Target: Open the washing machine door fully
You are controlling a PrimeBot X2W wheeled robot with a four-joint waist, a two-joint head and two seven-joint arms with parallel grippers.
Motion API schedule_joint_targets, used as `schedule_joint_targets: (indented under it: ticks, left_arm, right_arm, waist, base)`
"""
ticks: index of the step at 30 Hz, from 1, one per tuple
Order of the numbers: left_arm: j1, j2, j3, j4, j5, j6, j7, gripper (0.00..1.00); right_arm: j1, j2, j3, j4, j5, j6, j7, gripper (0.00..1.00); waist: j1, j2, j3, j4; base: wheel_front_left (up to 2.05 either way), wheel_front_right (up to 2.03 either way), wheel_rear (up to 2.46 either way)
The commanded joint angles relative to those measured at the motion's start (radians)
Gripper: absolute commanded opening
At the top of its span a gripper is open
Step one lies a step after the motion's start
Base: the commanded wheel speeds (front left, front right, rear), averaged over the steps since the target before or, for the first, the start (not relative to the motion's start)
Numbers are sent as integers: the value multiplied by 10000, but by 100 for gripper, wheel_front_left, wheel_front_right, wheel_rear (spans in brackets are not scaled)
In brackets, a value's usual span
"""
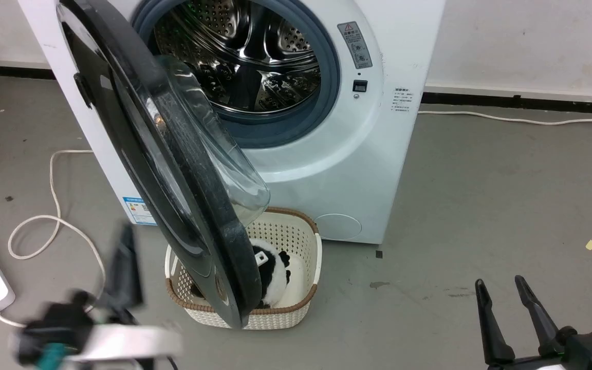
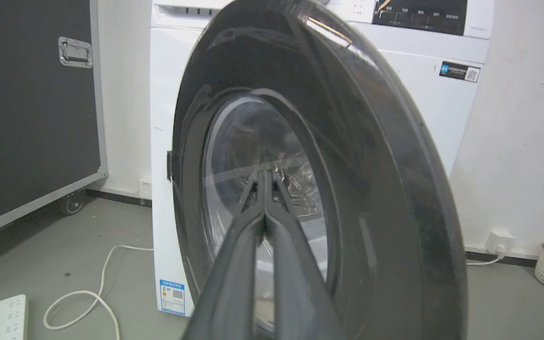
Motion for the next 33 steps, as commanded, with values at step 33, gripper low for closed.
schedule_joint_targets:
  ticks: [33]
  left_arm:
    - [-1235, 2, -4382, 500, -234, 662, 2518, 0]
  right_arm:
    - [-454, 49, 33, 240, 318, 8, -43, 100]
  waist:
    - [-1, -1, 480, -158]
  base:
    - [0, 0, 0]
